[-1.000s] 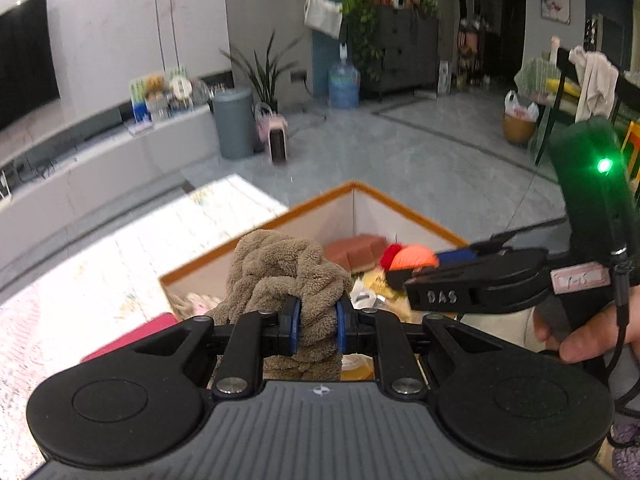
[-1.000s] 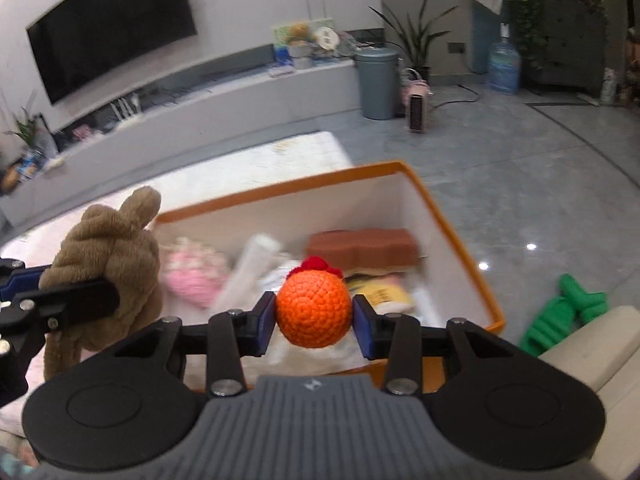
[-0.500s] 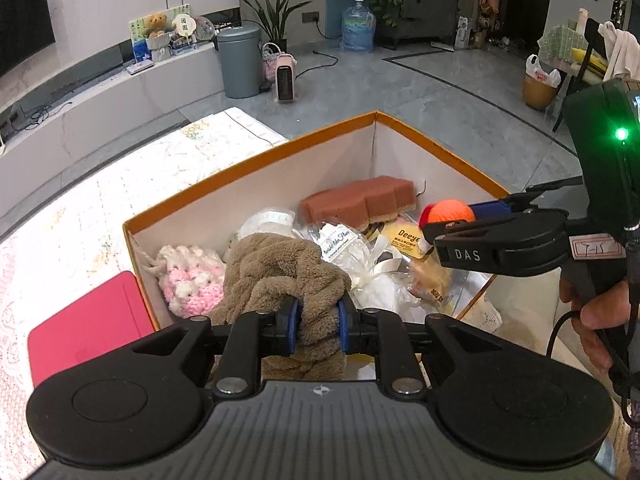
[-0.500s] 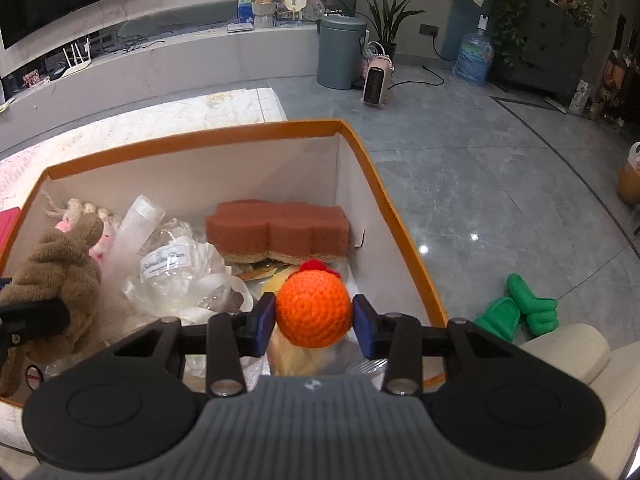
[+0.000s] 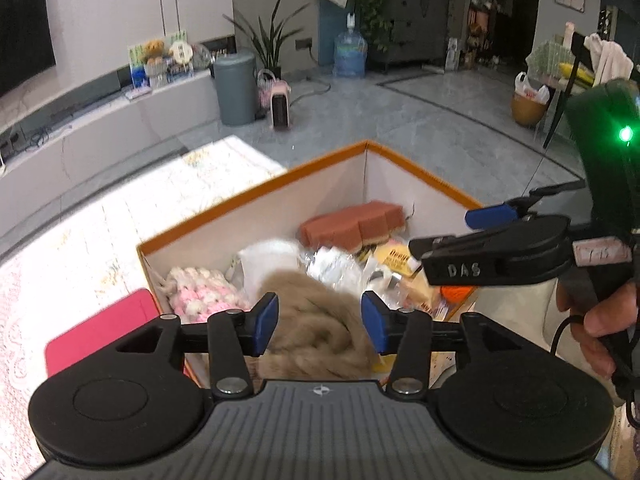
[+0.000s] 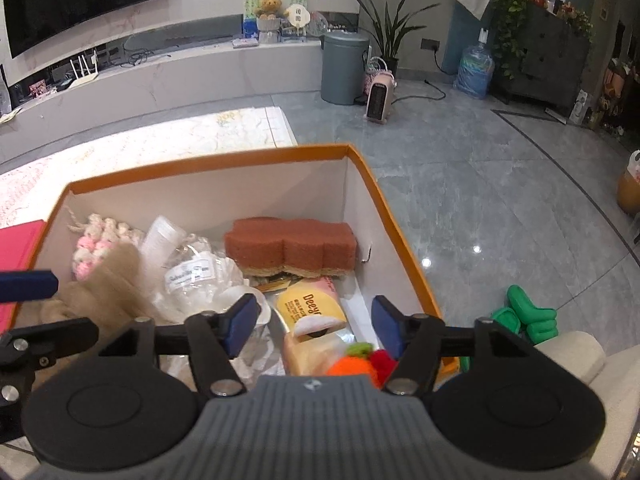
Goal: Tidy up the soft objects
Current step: 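Open both tools to drop the towel bundle and orange ball into the box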
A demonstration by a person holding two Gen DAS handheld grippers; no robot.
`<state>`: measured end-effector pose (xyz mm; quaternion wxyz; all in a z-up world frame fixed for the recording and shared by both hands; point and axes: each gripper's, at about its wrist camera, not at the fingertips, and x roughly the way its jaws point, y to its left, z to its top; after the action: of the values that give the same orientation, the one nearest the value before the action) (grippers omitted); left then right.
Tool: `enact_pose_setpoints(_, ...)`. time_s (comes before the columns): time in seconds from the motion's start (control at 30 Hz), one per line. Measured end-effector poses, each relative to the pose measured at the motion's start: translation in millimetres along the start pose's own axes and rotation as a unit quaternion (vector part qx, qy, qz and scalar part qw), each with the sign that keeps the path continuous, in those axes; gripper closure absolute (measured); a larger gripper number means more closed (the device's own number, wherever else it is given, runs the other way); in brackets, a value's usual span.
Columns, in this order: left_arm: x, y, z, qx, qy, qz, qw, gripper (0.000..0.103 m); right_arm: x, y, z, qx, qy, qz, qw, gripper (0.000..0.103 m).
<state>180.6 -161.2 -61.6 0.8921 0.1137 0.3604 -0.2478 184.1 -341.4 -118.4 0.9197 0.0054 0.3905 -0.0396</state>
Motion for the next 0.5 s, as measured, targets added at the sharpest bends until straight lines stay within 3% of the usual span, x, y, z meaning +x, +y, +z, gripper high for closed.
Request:
enact_pose_setpoints(0.2,-37,6,0,0.005,-0.045,0.018,0.9988,0.046,-32,13,-1,-0.005,-0.021,0.021,1.0,0.035)
enact_pose_setpoints(0.5,-113,26,-1,-0.004,-0.145,0.108,0.9834,0.046,-99,45,3,-0.019,-0.08,0.073,0.994,0.03)
